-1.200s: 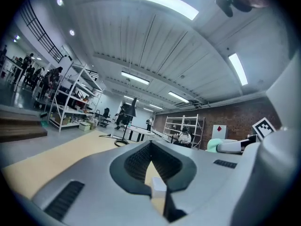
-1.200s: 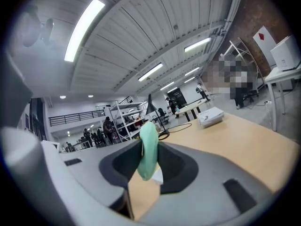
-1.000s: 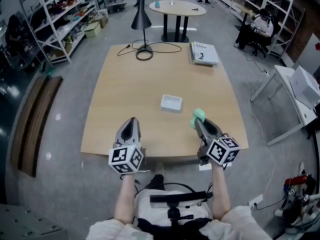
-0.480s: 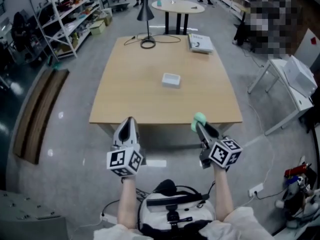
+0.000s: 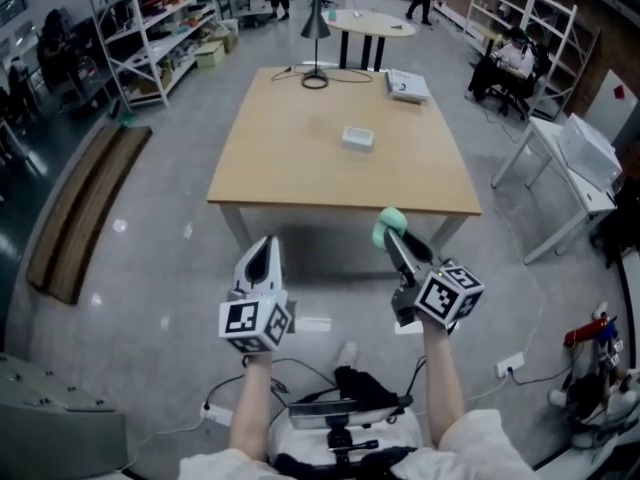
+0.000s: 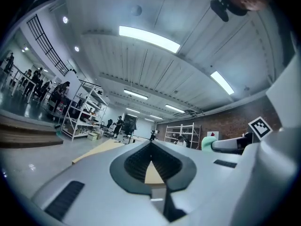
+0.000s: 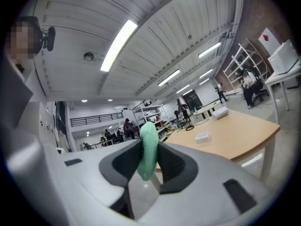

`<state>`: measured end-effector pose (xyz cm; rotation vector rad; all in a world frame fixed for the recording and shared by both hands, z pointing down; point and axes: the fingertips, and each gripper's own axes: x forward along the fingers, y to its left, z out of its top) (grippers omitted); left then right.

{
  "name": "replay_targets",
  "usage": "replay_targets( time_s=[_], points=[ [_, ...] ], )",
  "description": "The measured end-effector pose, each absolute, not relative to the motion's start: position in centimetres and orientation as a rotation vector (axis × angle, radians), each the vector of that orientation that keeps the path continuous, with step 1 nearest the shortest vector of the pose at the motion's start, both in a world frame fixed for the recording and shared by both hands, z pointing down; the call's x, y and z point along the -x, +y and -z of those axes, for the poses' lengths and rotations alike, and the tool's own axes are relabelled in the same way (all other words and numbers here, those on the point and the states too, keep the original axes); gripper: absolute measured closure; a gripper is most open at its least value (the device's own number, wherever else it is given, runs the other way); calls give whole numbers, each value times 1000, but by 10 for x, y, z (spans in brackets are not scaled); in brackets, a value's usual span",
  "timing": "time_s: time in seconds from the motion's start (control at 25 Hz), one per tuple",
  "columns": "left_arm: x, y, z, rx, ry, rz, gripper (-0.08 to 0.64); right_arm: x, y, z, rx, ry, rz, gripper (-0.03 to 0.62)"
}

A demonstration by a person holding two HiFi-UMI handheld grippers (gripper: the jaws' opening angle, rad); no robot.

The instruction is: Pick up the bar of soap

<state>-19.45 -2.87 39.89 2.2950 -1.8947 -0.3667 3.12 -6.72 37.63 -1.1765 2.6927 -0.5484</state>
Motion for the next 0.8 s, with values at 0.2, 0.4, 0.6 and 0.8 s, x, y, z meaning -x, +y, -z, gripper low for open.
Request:
replay_targets(
  time_s=[0.2,0.4,0.6,0.8],
  points=[
    [204,65,-412,-2295,-1850,294,554,-17,33,-372,1247,2708,506,482],
    [201,113,-415,-2317,-1809,231,554,-30,91,-373,1308,2643,543,482],
    [198,132,-417,-2304,-1806,239,554,-42,111,-378,1349,2608,571,482],
    [192,151,-415,-2309,-1788,255,554,-44,126,-374,1368,2611,528,482]
  ],
)
